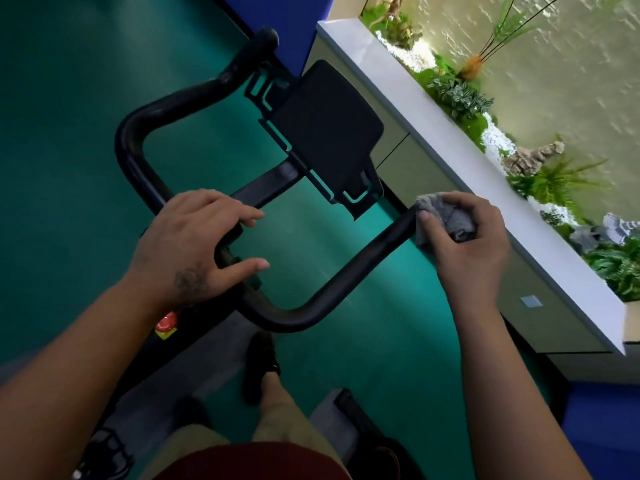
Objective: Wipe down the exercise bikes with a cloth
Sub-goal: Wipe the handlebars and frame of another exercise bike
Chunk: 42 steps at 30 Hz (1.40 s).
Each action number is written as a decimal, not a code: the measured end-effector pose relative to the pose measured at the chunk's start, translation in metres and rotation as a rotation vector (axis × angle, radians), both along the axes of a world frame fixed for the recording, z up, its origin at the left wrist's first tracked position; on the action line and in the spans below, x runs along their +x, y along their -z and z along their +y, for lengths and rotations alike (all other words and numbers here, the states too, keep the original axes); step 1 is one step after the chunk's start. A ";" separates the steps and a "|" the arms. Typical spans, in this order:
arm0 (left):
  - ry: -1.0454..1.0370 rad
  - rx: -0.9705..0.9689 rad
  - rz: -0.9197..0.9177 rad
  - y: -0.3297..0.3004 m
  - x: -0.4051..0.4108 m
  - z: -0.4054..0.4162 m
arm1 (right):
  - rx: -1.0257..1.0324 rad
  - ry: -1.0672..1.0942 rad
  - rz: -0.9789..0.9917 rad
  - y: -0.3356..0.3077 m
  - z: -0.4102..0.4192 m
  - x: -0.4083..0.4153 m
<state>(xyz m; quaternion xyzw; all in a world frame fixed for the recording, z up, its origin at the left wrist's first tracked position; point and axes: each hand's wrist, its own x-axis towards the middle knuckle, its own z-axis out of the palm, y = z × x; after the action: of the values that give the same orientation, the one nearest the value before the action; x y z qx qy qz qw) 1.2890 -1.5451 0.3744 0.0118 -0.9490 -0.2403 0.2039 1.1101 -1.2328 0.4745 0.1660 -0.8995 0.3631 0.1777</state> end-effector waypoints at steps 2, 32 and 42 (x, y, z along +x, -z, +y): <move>-0.001 0.001 0.004 0.002 -0.001 -0.001 | -0.020 0.014 0.003 0.004 -0.005 -0.001; -0.011 -0.004 0.081 0.003 0.001 -0.004 | 0.100 0.054 0.002 0.024 -0.022 0.020; -0.010 0.012 0.072 0.002 0.002 -0.003 | 0.163 -0.090 -0.137 0.055 -0.028 0.075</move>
<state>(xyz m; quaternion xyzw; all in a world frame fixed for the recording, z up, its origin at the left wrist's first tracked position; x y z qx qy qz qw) 1.2907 -1.5480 0.3724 0.0091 -0.9395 -0.2454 0.2389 1.1854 -1.2611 0.4200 0.1951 -0.9277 0.3066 0.0854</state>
